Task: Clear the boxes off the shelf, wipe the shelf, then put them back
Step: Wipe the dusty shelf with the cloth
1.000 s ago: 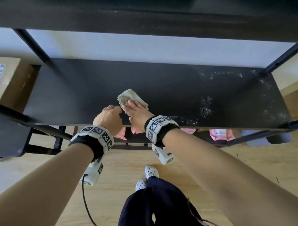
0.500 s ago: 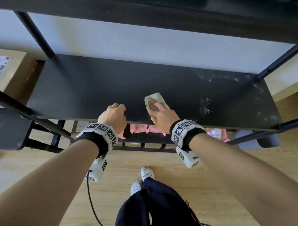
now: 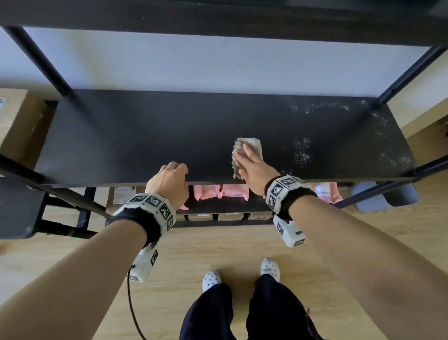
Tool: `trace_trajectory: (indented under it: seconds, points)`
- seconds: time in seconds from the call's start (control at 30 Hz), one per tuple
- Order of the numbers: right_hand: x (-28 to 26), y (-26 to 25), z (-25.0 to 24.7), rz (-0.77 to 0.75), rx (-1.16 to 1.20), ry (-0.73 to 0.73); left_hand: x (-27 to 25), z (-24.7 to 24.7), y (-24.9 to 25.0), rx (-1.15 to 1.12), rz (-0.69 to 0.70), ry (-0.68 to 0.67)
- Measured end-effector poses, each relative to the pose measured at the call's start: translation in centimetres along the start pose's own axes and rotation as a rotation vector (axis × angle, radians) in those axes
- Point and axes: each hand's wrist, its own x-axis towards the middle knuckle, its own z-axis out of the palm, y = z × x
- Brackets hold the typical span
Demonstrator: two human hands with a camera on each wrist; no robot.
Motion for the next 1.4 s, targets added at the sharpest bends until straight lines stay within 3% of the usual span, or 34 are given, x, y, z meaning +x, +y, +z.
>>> trace_trajectory:
  seconds: [0.13,0.3,0.4,0.67,0.8,1.0,1.13,1.27,1.4]
  points:
    - [-2.0,-0.7,2.1,-0.101,-0.152,-0.024,0.4,-0.1,0.8,-0.006,0.001,-0.006]
    - [-1.4,-4.9,4.6,-0.241,-0.093,0.011,0.7,0.4,2.1,0.019,0.013,-0.004]
    - [-0.8,-4.0,4.2,-0.282,-0.142,0.013,0.9,0.7,3.2,0.033,0.009,-0.019]
    - [-4.8,8.3,0.2,0.028,-0.056,0.028,0.7,1.3,7.0,0.060,0.048,-0.080]
    - [-7.1,6.6,1.1,-0.030,-0.035,0.012,0.2,1.9,8.7,0.106,0.109,-0.100]
    - [-4.6,3.2,2.4,-0.122,-0.083,0.021,-0.8,2.9,10.8,0.185,0.130,-0.108]
    - [-3.0,7.4,0.6,-0.127,-0.114,0.022,-0.9,3.5,12.2,0.244,0.171,-0.112]
    - [-4.5,15.1,-2.4,0.054,-0.002,0.027,-1.0,4.2,13.9,0.245,0.201,-0.096]
    - [-8.0,18.9,-3.2,0.003,-0.045,0.016,-0.8,5.2,17.1,0.237,0.203,-0.085]
